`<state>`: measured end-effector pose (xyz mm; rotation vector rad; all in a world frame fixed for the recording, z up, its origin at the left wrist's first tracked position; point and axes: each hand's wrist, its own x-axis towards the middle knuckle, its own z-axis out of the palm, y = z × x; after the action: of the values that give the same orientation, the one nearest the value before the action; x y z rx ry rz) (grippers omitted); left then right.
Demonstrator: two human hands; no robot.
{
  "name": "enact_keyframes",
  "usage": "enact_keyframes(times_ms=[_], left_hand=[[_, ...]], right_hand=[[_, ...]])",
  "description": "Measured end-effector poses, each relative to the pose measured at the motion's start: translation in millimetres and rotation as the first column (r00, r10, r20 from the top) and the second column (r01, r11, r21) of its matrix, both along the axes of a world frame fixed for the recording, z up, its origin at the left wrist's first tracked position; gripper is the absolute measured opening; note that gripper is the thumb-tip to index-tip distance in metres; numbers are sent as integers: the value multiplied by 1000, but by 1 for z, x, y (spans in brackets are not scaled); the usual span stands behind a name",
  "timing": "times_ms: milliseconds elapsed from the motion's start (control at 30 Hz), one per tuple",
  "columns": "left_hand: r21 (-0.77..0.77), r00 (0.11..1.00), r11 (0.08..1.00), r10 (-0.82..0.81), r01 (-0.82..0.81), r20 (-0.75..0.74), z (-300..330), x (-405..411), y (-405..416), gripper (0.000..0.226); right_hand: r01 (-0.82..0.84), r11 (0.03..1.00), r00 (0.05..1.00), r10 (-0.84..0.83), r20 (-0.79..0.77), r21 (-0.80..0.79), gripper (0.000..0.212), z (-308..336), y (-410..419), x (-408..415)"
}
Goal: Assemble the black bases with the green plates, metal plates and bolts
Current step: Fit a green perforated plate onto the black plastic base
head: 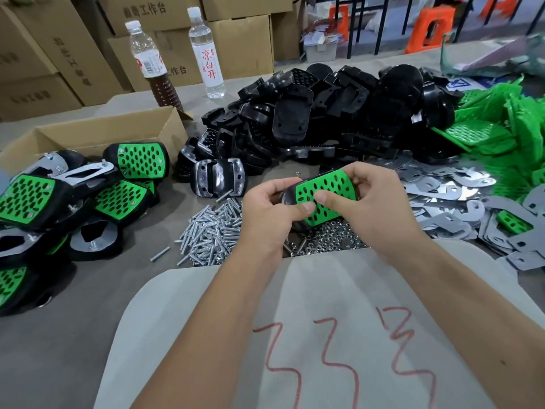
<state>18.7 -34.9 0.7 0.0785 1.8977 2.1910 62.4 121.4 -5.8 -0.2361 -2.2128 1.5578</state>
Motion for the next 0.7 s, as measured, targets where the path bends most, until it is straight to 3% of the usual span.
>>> enact_keyframes(times_ms=[167, 300, 533, 700], left_hand=[[-34, 995, 995, -97, 97, 14, 1, -2, -7, 37], [-99, 991, 987, -127, 124, -34, 4, 1, -7, 7], [-132, 998, 990, -52, 49, -20, 7, 1, -2, 24], [-143, 996, 985, -93, 92, -1, 9, 1, -1, 28]], right_hand=[[-44, 999, 999, 44, 3, -4, 21, 0, 6, 3], [-39, 999, 999, 39, 9, 26, 21, 2, 5, 4], [24, 977, 1000, -23, -9, 211, 24, 1, -1, 3], [-53, 983, 998, 57, -19, 178, 22, 3, 5, 4]])
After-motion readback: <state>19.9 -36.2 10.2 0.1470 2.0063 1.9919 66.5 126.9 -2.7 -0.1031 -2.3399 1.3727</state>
